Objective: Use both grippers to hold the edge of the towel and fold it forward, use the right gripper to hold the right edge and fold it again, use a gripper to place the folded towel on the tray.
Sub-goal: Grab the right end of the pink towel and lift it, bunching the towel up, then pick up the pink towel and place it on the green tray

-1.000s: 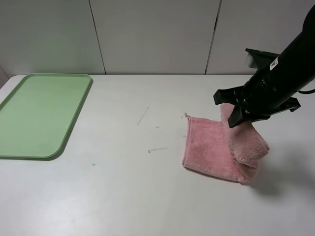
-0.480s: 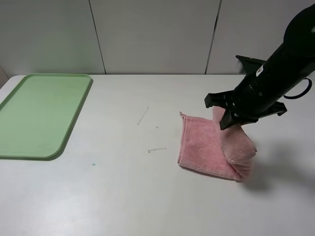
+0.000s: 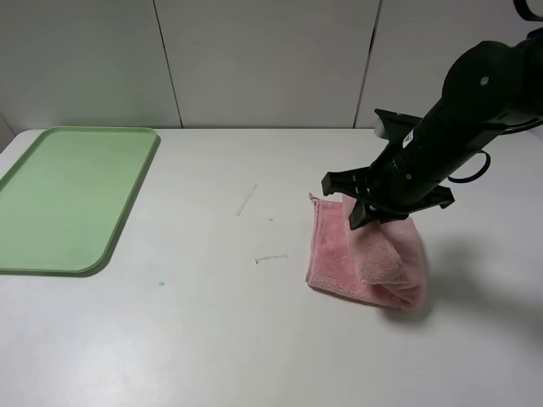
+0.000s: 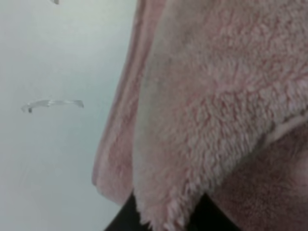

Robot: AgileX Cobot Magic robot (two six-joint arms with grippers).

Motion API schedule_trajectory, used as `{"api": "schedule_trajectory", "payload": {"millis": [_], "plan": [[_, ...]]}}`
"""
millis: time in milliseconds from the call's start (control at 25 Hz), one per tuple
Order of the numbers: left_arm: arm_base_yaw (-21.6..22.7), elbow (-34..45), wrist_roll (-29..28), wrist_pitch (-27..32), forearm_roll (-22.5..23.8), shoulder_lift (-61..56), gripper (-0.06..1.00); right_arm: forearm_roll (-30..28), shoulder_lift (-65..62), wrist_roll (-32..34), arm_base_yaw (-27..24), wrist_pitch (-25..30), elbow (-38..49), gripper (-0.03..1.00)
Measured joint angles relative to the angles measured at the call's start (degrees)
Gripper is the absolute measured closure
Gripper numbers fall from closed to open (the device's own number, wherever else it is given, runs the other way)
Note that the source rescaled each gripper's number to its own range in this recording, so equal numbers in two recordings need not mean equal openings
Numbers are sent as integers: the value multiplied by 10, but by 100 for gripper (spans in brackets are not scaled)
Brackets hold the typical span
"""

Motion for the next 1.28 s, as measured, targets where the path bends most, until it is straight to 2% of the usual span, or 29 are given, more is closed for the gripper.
{"api": "schedule_trajectory", "payload": {"millis": [600, 640, 720, 760, 800, 840, 880, 1000, 1280], "plan": [[0, 0, 0, 0, 0, 0, 4, 7, 23, -1, 0, -37, 0, 92], [0, 0, 0, 0, 0, 0, 4, 9, 23, -2, 0, -38, 0, 88], [0, 0, 0, 0, 0, 0, 4, 12, 23, -5, 0, -41, 0, 69], [0, 0, 0, 0, 0, 0, 4, 12, 23, -5, 0, -41, 0, 69], [0, 0, 0, 0, 0, 0, 4, 17, 23, -6, 0, -47, 0, 37], [0, 0, 0, 0, 0, 0, 4, 21, 23, -6, 0, -50, 0, 21], [0, 0, 0, 0, 0, 0, 4, 26, 23, -6, 0, -52, 0, 11], [0, 0, 0, 0, 0, 0, 4, 32, 23, -6, 0, -53, 0, 0], [0, 0, 0, 0, 0, 0, 4, 34, 23, -6, 0, -54, 0, -3]]}}
